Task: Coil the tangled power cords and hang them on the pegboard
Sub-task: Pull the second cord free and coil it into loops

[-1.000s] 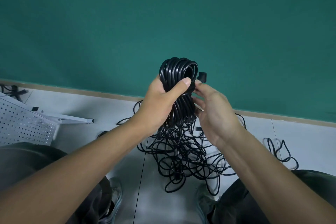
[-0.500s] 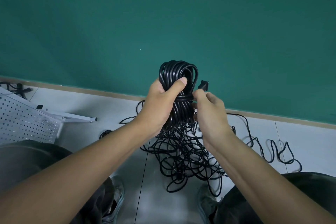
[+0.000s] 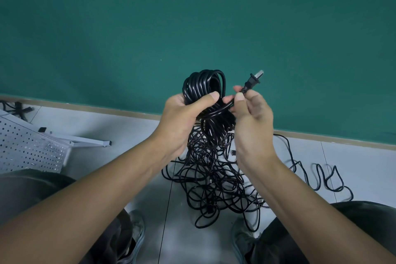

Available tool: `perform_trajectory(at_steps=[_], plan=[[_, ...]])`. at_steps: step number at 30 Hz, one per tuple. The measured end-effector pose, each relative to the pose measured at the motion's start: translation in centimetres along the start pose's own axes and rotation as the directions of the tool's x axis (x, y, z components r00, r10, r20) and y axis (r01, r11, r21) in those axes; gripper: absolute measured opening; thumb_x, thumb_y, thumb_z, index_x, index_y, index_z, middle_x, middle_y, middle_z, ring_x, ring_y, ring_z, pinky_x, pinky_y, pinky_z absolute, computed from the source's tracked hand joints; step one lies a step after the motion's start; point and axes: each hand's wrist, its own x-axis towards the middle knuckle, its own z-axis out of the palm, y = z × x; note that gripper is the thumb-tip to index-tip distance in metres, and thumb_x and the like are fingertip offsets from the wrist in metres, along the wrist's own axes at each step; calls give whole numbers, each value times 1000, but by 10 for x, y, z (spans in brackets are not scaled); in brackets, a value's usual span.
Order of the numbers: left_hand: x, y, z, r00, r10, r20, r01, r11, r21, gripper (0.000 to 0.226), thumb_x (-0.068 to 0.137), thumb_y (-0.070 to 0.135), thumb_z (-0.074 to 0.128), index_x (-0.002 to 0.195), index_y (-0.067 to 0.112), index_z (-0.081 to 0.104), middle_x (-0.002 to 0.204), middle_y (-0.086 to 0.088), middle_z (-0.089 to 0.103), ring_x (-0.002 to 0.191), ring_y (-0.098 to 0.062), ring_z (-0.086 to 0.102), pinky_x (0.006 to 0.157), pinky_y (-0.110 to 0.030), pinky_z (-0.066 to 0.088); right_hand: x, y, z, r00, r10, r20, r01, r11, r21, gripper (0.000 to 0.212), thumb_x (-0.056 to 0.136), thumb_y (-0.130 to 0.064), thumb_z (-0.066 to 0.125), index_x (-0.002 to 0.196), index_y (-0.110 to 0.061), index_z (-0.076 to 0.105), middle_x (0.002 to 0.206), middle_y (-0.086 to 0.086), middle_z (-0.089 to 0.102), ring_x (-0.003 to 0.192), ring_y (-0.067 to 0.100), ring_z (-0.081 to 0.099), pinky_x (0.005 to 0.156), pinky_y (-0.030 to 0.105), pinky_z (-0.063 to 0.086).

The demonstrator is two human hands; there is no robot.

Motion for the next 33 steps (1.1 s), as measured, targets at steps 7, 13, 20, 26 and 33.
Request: perform_trajectory(at_steps=[7, 13, 20, 26, 33], plan=[[0, 4, 2, 999, 48, -16, -47, 995, 88, 23, 94, 17, 73, 107, -2, 74, 105, -17, 78, 102, -30, 75, 102, -53, 55, 8, -11, -11, 996, 14, 88, -24, 993, 120, 14, 108, -8, 45, 108, -10, 60, 71, -9, 65, 89, 11, 62, 110, 37, 46], [6, 11, -1, 998, 55, -3, -55, 995, 84, 36, 96, 19, 71, 109, -15, 67, 105, -19, 77, 103, -31, 75, 104, -49, 54, 17, -29, -24, 990, 0, 139, -43, 949, 313, 15, 107, -1, 42, 110, -1, 57, 73, 4, 56, 67, 15, 60, 85, 33, 56], [7, 1, -6, 998, 11, 62, -17, 995, 100, 30, 98, 14, 67, 114, -12, 68, 111, -19, 76, 106, -29, 74, 104, -49, 54, 20, -20, -30, 993, -69, 92, 67, 997, 30, 18, 102, -3, 58, 117, -3, 67, 73, 2, 69, 71, 17, 68, 80, 31, 61], [7, -2, -8, 997, 3, 82, -9, 997, 73, 32, 101, 16, 64, 119, -10, 67, 115, -20, 75, 112, -30, 72, 111, -49, 48, 21, -7, -31, 946, -302, 122, 325, 894, -309, 28, 96, -12, 71, 121, -25, 72, 78, 2, 76, 79, 31, 73, 82, 40, 62], [7, -2, -11, 999, -12, 37, 12, 1000, -4, 35, 101, 16, 62, 126, -7, 62, 119, -16, 75, 116, -28, 70, 112, -53, 46, 30, 4, -34, 743, -550, 381, 658, 495, -568, 26, 93, -10, 68, 118, -9, 76, 62, 1, 60, 53, 22, 52, 54, 32, 47]])
